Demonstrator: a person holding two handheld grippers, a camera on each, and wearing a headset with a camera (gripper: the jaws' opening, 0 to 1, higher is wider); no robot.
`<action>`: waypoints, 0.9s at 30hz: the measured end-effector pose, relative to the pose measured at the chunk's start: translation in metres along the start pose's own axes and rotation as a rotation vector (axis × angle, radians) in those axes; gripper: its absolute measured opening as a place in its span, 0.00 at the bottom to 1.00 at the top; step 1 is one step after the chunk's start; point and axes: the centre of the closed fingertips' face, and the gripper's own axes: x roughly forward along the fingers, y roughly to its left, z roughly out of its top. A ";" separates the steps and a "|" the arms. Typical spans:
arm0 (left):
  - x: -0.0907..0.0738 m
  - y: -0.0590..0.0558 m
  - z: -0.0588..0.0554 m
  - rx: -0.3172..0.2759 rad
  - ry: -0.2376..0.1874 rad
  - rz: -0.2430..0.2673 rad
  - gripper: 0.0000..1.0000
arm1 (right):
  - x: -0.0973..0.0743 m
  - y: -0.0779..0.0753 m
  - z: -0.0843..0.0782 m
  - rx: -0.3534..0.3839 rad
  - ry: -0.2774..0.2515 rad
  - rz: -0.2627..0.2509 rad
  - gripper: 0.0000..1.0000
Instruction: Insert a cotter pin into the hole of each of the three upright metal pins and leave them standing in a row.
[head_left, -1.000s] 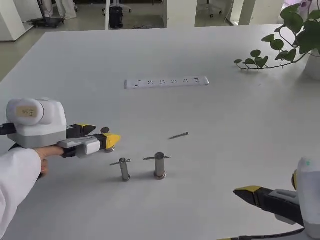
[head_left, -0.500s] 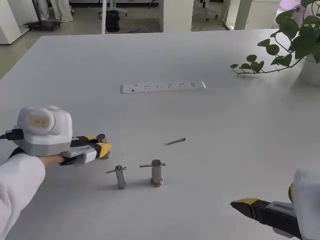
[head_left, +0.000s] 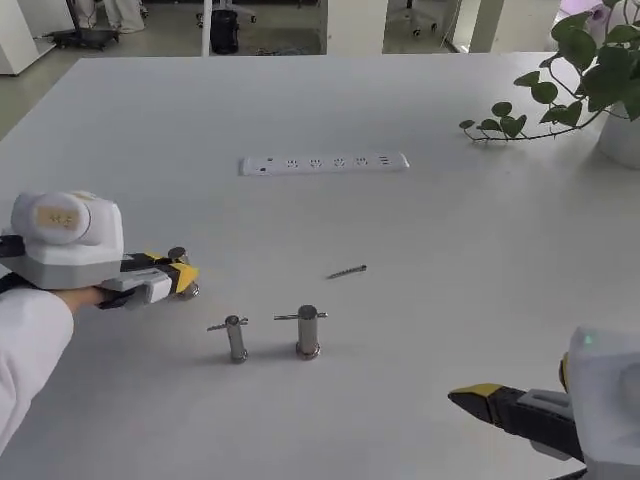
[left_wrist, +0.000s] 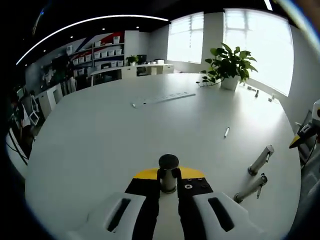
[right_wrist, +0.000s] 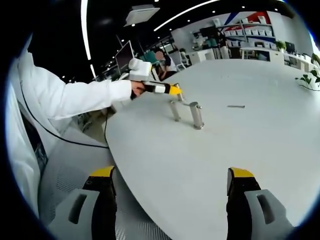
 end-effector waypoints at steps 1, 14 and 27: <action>-0.006 0.001 0.004 0.004 -0.016 -0.005 0.10 | 0.000 0.000 0.001 0.000 -0.001 0.001 0.90; -0.098 -0.041 0.017 0.167 -0.085 -0.134 0.10 | 0.004 0.003 0.007 -0.024 -0.005 0.003 0.90; -0.121 -0.106 -0.029 0.165 -0.037 -0.163 0.11 | 0.004 0.012 0.010 -0.038 -0.005 0.032 0.90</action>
